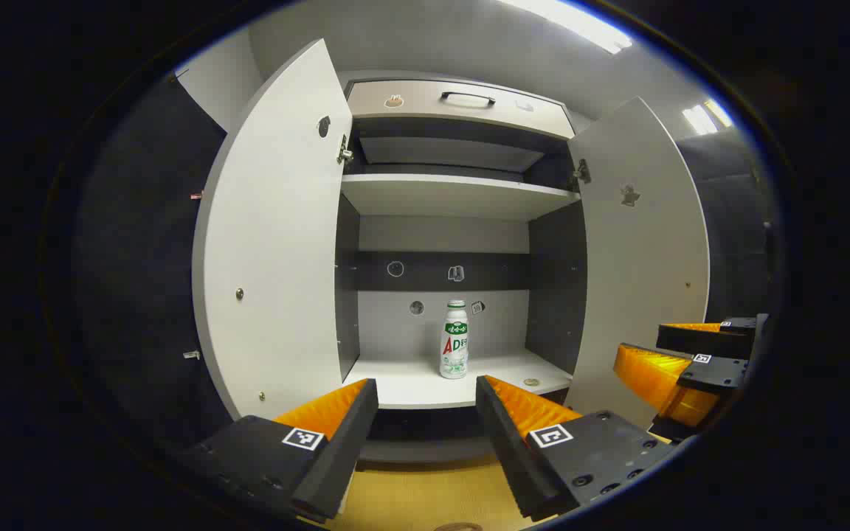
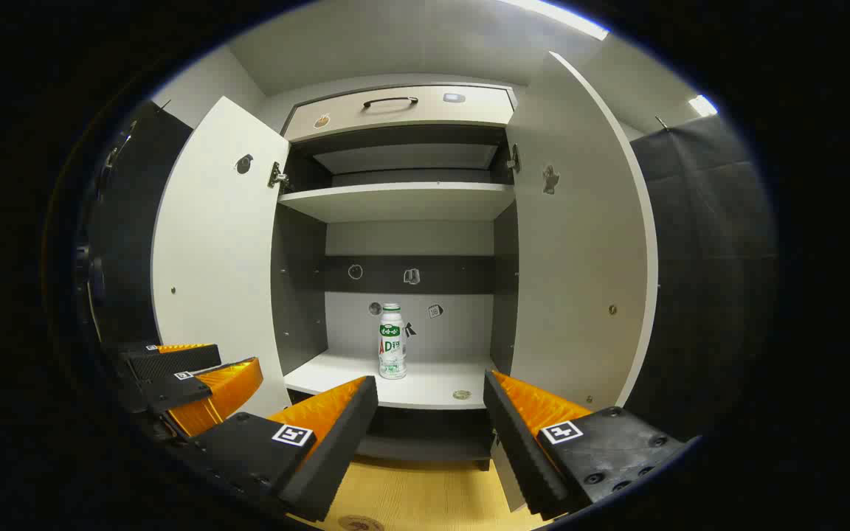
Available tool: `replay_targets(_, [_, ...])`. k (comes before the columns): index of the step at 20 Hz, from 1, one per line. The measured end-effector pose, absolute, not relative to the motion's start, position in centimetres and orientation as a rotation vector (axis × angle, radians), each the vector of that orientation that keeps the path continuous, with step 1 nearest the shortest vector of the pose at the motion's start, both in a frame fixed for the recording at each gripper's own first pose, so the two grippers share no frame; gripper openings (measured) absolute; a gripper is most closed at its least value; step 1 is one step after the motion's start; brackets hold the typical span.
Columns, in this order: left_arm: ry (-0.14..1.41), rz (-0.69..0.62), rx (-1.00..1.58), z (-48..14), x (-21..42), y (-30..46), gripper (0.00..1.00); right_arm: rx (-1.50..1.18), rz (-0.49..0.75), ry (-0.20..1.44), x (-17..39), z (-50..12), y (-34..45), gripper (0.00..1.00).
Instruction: Grasp the bottle in the cabinet with the left hand and place it on the coaster, then close the right door with the right hand and the left door with the left hand.
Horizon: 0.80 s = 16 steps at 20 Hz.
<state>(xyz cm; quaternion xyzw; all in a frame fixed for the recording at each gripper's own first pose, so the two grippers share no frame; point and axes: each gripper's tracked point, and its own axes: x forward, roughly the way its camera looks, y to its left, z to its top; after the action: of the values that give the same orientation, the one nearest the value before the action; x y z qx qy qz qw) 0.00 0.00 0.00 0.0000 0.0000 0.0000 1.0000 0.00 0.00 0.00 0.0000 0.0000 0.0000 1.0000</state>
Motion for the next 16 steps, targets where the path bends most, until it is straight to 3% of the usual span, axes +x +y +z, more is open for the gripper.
replay_targets(16, [0.015,-0.017,0.002,-0.49,0.14,0.67,0.86,0.006,-0.024,0.023,-0.21,-0.39,-0.03,0.96])
